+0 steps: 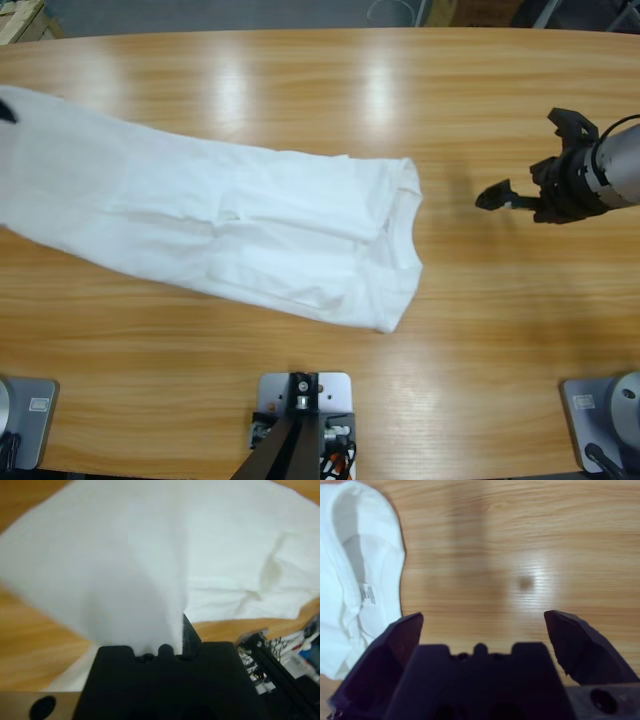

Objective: Fold clothes

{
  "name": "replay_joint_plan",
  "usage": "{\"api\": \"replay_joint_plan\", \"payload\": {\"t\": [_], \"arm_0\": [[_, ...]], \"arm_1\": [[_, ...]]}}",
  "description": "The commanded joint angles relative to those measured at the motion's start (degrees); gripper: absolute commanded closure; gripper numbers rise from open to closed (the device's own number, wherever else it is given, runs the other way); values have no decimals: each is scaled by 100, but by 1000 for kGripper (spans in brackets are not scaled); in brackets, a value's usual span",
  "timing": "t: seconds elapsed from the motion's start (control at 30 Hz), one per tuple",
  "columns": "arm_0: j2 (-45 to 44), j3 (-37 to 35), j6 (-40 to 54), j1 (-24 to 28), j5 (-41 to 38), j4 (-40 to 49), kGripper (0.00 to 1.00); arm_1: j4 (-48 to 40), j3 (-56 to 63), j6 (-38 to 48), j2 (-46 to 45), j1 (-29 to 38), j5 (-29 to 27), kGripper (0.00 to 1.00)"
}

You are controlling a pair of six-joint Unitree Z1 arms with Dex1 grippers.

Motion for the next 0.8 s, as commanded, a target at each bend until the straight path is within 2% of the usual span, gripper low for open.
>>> {"api": "replay_joint_plan", "payload": {"t": [0.03, 0.27, 0.43, 0.8], "arm_0": [[113, -278, -271, -1326, -564, 872, 1000], [149, -774, -911, -2588, -972, 881, 1000], [377, -1166, -1238, -3217, -1271, 879, 1000], [1121, -2651, -1726, -4342, -2009, 881, 1000]], "arm_1": [[-109, 119, -22, 228, -42, -62, 0], [-179, 133, -29, 293, -42, -62, 0], [-200, 135, -29, 340, -42, -71, 0], [-244, 198, -50, 356, -42, -88, 0]]}}
